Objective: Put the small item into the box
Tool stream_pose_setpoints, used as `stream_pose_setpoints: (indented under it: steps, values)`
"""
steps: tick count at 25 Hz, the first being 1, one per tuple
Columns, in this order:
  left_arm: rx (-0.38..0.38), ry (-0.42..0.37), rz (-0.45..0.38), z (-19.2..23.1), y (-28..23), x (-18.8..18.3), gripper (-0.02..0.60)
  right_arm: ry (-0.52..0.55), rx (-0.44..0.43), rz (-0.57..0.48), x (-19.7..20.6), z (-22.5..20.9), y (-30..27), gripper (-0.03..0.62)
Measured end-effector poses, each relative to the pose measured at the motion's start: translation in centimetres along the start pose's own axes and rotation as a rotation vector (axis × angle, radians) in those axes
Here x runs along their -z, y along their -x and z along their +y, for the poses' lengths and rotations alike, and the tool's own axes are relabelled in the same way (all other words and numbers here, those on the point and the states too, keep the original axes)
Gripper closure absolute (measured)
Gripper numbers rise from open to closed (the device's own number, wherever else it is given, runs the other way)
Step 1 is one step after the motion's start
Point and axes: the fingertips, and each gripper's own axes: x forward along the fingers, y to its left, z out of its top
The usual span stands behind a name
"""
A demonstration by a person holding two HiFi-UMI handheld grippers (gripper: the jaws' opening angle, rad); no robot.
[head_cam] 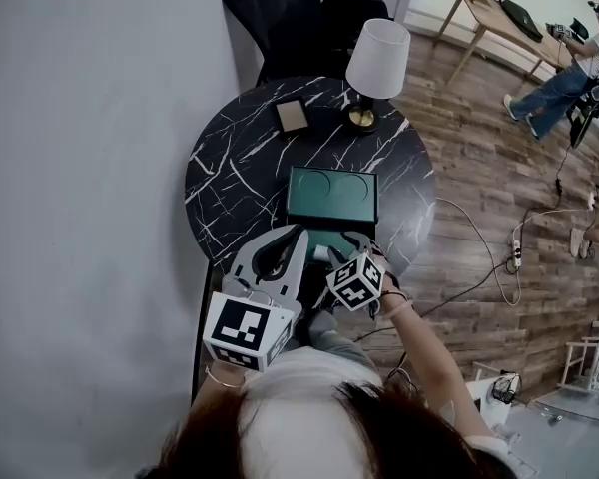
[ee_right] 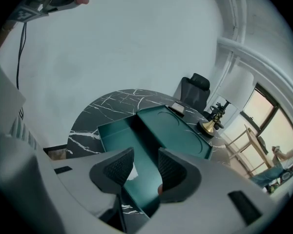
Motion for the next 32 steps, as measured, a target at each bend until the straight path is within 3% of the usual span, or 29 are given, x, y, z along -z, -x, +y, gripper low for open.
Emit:
stream_pose_setpoints:
  steps: [6,32]
  values:
    - [0.018,-0.009,-0.022,-0.2,1.5,-0.3,0.572,-0.068,0.057,-0.053,-1.4,-0.3,2.0,0.427]
    - [0.094,-0.031,-0.077,1.7,8.0,1.4,0.572,-0.317,0.344,-0.227,-6.8,1.6,10.1,0.559]
